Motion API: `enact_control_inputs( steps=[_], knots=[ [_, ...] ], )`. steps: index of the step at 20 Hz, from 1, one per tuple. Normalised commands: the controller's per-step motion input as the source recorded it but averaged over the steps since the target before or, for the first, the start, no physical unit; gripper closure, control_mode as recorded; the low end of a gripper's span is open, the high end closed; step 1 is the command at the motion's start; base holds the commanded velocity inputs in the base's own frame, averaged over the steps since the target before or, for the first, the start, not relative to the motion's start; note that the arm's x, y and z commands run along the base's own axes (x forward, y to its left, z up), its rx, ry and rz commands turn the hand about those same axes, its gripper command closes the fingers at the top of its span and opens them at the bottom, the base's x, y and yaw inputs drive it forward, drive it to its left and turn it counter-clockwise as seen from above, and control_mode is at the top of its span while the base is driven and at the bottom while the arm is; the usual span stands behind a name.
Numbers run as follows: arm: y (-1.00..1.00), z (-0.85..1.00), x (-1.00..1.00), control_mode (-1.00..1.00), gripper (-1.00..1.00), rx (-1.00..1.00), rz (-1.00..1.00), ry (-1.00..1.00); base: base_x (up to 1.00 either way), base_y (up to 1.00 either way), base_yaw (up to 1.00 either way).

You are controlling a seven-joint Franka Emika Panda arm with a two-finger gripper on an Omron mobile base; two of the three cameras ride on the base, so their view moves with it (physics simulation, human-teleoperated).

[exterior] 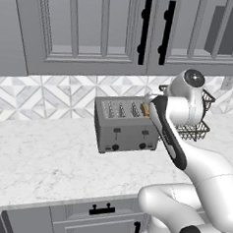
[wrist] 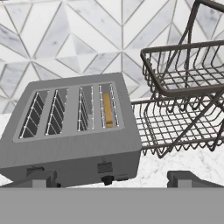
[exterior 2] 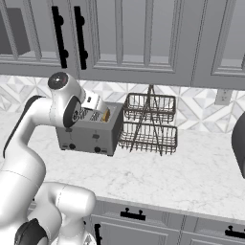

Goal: Start the toaster. Once the lever pops up, take the bread to the plate on the dining counter.

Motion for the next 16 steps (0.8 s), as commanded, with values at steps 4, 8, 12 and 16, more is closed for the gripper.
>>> enact_control_inputs(
  steps=[4, 8, 12, 16],
  knots=[
    [0.0, 0.0, 0.0, -1.0, -1.0, 0.0, 0.0, 0.0, 0.0, 0.0, 0.0],
    [0.0, 0.0, 0.0, -1.0, -1.0, 0.0, 0.0, 0.0, 0.0, 0.0, 0.0],
    [0.0, 0.0, 0.0, -1.0, -1.0, 0.0, 0.0, 0.0, 0.0, 0.0, 0.0],
    [0.0, 0.0, 0.0, -1.0, -1.0, 0.0, 0.0, 0.0, 0.0, 0.0, 0.0]
  ],
)
